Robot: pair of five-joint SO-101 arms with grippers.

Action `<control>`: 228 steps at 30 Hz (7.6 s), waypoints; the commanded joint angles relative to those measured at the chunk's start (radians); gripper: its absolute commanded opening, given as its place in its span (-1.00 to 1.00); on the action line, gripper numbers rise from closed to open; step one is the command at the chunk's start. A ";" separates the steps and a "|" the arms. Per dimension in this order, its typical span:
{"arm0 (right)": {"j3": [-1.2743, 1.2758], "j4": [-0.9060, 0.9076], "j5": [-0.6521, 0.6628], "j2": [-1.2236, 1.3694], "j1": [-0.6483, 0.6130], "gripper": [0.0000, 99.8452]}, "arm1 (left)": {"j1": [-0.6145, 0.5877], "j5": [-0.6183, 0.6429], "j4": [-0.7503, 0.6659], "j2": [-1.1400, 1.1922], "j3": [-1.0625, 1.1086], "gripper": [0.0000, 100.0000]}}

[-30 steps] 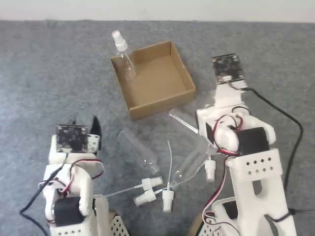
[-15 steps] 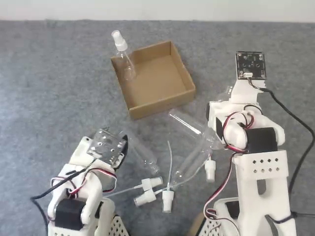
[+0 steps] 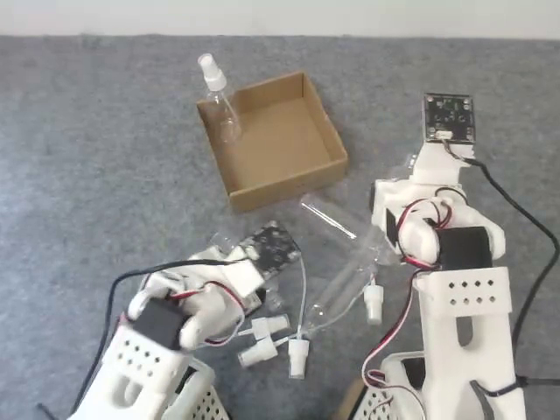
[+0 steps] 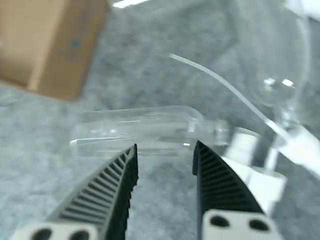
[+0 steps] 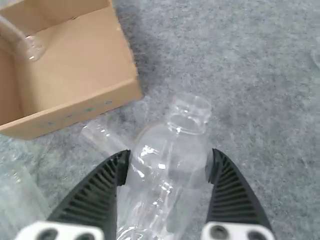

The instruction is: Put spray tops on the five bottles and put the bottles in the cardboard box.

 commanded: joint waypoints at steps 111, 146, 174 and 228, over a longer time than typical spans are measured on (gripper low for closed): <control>0.143 -0.165 0.075 -0.237 -0.460 -0.80 | -0.405 0.555 -0.327 -0.157 -0.380 -0.98; 0.457 -0.346 0.092 -0.555 -0.570 -0.80 | -0.528 0.911 -0.629 -0.354 -0.354 -0.98; 0.838 -0.883 0.278 -0.555 -0.702 -0.80 | -0.525 0.911 -0.692 -0.566 -0.151 -0.98; 0.936 -1.032 0.411 -0.562 -0.776 -0.80 | -0.170 0.689 -0.529 -0.566 -0.067 -0.70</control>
